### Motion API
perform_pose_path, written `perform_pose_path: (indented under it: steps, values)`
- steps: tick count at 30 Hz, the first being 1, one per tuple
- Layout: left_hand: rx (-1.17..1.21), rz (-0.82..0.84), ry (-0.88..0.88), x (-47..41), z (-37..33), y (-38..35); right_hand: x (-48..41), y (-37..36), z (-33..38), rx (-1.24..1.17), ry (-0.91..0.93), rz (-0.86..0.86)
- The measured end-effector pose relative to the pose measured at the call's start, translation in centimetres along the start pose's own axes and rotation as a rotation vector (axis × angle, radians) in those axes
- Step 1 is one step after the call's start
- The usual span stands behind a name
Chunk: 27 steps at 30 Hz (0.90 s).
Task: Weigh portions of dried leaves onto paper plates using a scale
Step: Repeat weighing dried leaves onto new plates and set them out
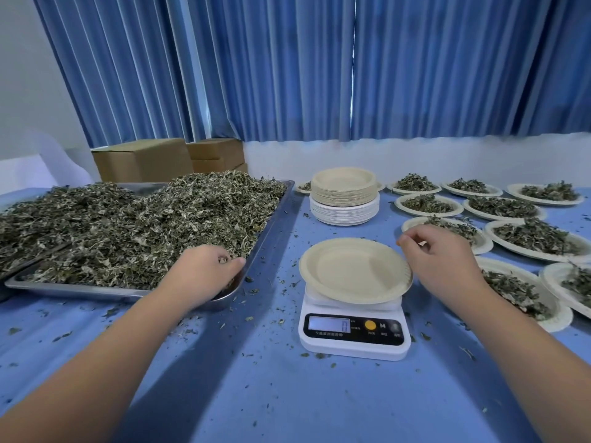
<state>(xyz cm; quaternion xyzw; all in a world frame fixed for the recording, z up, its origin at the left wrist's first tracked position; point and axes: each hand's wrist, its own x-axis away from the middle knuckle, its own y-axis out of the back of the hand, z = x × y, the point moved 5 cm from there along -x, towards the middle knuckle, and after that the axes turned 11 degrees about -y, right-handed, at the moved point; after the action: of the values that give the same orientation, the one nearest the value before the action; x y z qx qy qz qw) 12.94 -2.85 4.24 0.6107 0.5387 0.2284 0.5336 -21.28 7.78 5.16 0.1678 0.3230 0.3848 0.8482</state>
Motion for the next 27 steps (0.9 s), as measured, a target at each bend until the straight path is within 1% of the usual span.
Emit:
perform_pose_path:
  steps: [3, 6, 9, 13, 15, 17, 19, 24, 27]
  values:
    - [0.063, -0.024, -0.014, -1.0, -0.5, 0.9, -0.1, 0.0, 0.0, 0.000, 0.008, -0.007]
    - [0.121, -0.119, -0.061, -2.2, -2.6, 2.4, -0.2, 0.0, -0.1, -0.014, 0.005, -0.011]
    - [0.131, -0.213, -0.146, -3.2, -6.6, 3.3, -0.2, 0.0, -0.3, -0.010, 0.006, -0.008]
    - [0.261, -0.272, -0.290, -4.0, -12.8, 2.8, -0.3, 0.0, -0.3, -0.035, 0.005, -0.005]
    - [0.289, -0.278, -0.363, -4.1, -15.3, 1.7, -0.3, 0.0, -0.4, -0.043, 0.004, -0.004]
    - [0.335, -0.221, -0.418, -4.1, -17.1, -0.1, -0.3, 0.0, -0.5, -0.051, 0.009, -0.002]
    - [0.366, -0.124, -0.453, -4.0, -18.2, -2.0, -0.3, 0.0, -0.3, -0.050, 0.030, -0.008]
    - [0.300, 0.124, -0.611, -3.1, -19.5, -4.8, -0.5, -0.1, -0.2, 0.000, 0.081, -0.025]
    - [0.293, 0.179, -0.678, -2.6, -19.3, -5.1, -0.6, -0.2, -0.5, 0.007, 0.079, -0.026]
